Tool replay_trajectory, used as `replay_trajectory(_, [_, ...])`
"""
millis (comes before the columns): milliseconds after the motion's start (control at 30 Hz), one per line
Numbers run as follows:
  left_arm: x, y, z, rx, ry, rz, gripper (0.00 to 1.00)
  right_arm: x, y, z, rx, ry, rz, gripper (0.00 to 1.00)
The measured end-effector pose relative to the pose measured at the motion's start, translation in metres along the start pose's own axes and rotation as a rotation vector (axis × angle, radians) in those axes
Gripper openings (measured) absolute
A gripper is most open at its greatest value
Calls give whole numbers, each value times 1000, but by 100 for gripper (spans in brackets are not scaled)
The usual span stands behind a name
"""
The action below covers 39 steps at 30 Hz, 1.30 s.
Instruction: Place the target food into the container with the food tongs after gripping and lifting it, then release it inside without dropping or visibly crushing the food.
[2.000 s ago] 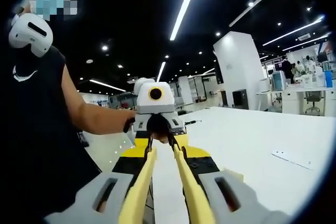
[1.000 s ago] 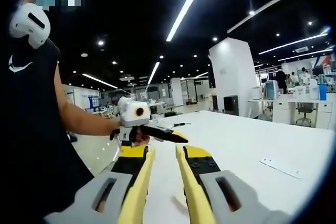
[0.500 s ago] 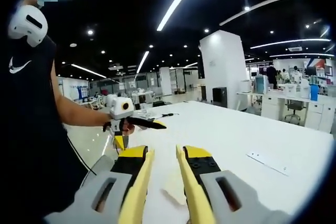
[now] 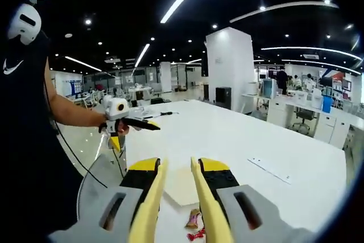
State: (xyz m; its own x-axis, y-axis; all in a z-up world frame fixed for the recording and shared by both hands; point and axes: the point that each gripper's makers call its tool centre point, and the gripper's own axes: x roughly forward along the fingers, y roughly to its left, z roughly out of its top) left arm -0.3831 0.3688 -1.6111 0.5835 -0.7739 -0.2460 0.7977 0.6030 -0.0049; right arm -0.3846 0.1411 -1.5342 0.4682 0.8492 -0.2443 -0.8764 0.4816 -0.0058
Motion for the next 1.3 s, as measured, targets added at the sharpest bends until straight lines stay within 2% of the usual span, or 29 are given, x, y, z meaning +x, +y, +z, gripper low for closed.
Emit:
replay_trajectory(33, [-1, 3, -6, -16, 13, 42, 100, -1, -1, -3, -7, 7, -2, 26])
replay_trajectory(133, [-4, 2, -14, -30, 6, 83, 100, -6, 2, -17, -24, 30, 28, 26])
replay_trajectory(200, [-8, 6, -21, -24, 25, 124, 100, -7, 1, -25, -30, 51, 32, 26])
replay_trajectory(233, [-11, 8, -22, -50, 18, 153, 100, -8, -3, -30, -28, 61, 21, 26])
replay_trajectory(333, [-14, 6, -18, -41, 2, 161, 100, -10, -11, -38, -63, 102, -9, 26])
replay_trajectory(400, [-13, 9, -23, 8, 22, 157, 100, -9, -15, -41, -68, 111, -18, 26])
replay_trajectory(500, [-14, 18, -30, -14, 41, 181, 100, -8, -17, -45, -40, 120, -38, 26])
replay_trajectory(567, [-17, 20, -27, -3, 23, 195, 100, -4, -16, -48, -44, 150, -54, 26])
replay_trajectory(700, [-20, 24, -30, -1, 18, 178, 100, 4, -15, -52, -61, 182, -66, 26])
replay_trajectory(867, [-22, 31, -42, 26, 27, 140, 100, 14, -19, -58, -76, 216, -87, 26])
replay_trajectory(1033, [-24, 46, -47, 21, 13, 116, 100, 17, -24, -63, -44, 233, -115, 26])
replay_trajectory(1300, [-16, 35, -54, 31, 11, 96, 100, 19, -29, -91, -63, 301, -123, 25])
